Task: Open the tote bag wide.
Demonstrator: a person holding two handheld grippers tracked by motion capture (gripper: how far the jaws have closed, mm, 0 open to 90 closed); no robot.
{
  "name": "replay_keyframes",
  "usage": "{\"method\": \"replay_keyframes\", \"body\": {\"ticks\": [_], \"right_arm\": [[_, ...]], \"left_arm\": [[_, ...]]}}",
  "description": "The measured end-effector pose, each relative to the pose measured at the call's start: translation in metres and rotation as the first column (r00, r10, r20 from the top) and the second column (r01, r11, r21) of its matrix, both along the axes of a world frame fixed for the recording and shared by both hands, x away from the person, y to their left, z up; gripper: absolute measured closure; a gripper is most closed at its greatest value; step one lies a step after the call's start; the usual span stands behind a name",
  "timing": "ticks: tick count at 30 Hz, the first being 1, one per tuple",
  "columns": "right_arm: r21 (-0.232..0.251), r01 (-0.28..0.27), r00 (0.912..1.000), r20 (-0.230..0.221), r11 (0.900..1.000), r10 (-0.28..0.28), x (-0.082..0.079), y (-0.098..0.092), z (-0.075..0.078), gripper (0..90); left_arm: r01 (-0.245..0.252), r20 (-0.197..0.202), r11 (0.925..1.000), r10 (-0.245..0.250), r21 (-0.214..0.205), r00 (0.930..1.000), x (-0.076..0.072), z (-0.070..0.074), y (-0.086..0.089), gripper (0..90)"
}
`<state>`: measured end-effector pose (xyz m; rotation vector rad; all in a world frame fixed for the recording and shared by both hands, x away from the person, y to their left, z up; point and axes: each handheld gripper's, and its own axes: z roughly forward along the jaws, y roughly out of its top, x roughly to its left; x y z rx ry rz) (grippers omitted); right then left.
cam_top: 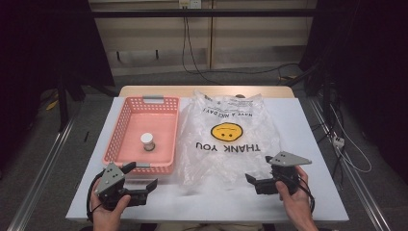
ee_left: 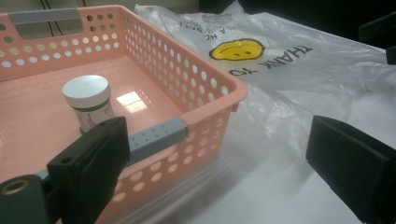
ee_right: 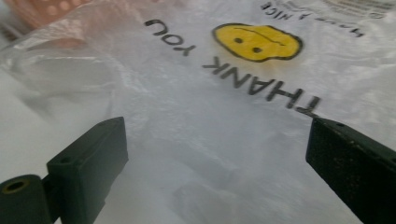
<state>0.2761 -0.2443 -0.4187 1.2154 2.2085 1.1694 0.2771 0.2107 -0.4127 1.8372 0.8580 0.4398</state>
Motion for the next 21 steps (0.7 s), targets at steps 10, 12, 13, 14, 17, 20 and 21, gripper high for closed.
{"method": "replay_keyframes", "body": {"ticks": [10, 12, 13, 14, 17, 20, 21], "right_arm": [[-0.034, -0.131, 0.9905, -0.046, 0.9908, 0.129, 0.01, 0.031, -0.004, 10.0], [-0.092, -0.154, 0.9876, -0.048, 0.9839, 0.15, 0.015, 0.044, -0.006, 15.2], [-0.124, -0.169, 0.9851, -0.054, 0.9779, 0.163, 0.017, 0.048, -0.007, 15.8], [-0.124, -0.169, 0.9851, -0.054, 0.9779, 0.163, 0.017, 0.048, -0.007, 15.8], [-0.116, -0.228, 0.9725, -0.076, 0.9667, 0.22, 0.024, 0.059, -0.009, 14.2], [-0.133, -0.248, 0.9664, -0.102, 0.9595, 0.236, 0.03, 0.071, -0.009, 20.3], [-0.133, -0.248, 0.9664, -0.102, 0.9595, 0.236, 0.03, 0.071, -0.009, 20.3]], "left_arm": [[-0.001, 0.002, 1.0, 0.001, 0.004, 1.0, 0.0, 0.0, -0.002, 6.0], [-0.002, 0.001, 1.0, 0.002, 0.002, 1.0, 0.001, 0.0, -0.002, 6.0], [-0.005, -0.001, 1.0, 0.005, 0.005, 1.0, 0.001, 0.0, -0.001, 6.0], [-0.006, -0.002, 1.0, 0.006, 0.007, 1.0, 0.001, 0.0, -0.001, 6.0], [-0.008, 0.001, 1.0, 0.008, 0.004, 1.0, 0.001, 0.0, -0.001, 5.9], [-0.007, -0.004, 1.0, 0.007, 0.006, 1.0, 0.0, -0.001, -0.002, 5.9], [-0.004, -0.003, 0.9999, 0.004, 0.01, 1.0, 0.0, -0.001, -0.002, 5.9]]}}
